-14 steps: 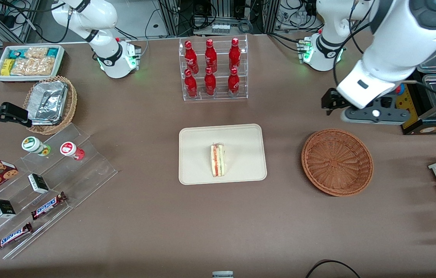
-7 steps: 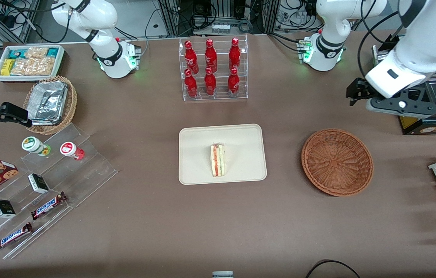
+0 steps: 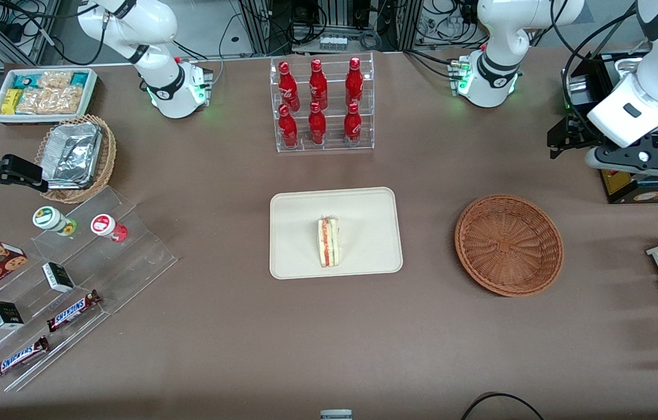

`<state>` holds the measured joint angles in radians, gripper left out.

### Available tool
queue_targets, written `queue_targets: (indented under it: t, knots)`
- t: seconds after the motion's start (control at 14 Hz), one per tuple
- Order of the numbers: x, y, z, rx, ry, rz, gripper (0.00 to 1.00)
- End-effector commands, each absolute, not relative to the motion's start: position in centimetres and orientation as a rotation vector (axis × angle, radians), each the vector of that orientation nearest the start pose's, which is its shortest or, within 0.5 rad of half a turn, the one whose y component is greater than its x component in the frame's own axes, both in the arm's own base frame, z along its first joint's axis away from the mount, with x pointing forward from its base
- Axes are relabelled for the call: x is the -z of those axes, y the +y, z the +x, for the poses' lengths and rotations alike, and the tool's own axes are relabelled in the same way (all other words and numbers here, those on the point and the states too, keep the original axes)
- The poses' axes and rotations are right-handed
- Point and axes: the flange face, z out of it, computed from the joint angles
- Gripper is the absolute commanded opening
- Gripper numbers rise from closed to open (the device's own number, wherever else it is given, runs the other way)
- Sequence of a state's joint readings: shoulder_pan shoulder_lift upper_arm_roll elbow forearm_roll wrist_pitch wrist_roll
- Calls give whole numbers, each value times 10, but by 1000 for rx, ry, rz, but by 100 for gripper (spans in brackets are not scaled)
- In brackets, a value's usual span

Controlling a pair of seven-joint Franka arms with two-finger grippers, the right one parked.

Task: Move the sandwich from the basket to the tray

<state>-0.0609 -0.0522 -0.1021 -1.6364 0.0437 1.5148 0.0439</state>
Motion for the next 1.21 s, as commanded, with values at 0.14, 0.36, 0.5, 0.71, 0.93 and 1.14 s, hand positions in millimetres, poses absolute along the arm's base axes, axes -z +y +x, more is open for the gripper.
queue_targets:
  t: [0.14,0.36,0.5,0.71,0.93,1.14]
  knots:
    - [-620,-54,524,-89,252,-3098,100]
    - [-616,-41,527,-106,214,-3099,100]
    - [-617,-28,527,-110,178,-3103,100]
    - [-616,-24,531,-110,166,-3099,100]
    - [-616,-19,537,-105,147,-3107,100]
    - [-611,-22,544,-98,155,-3113,100]
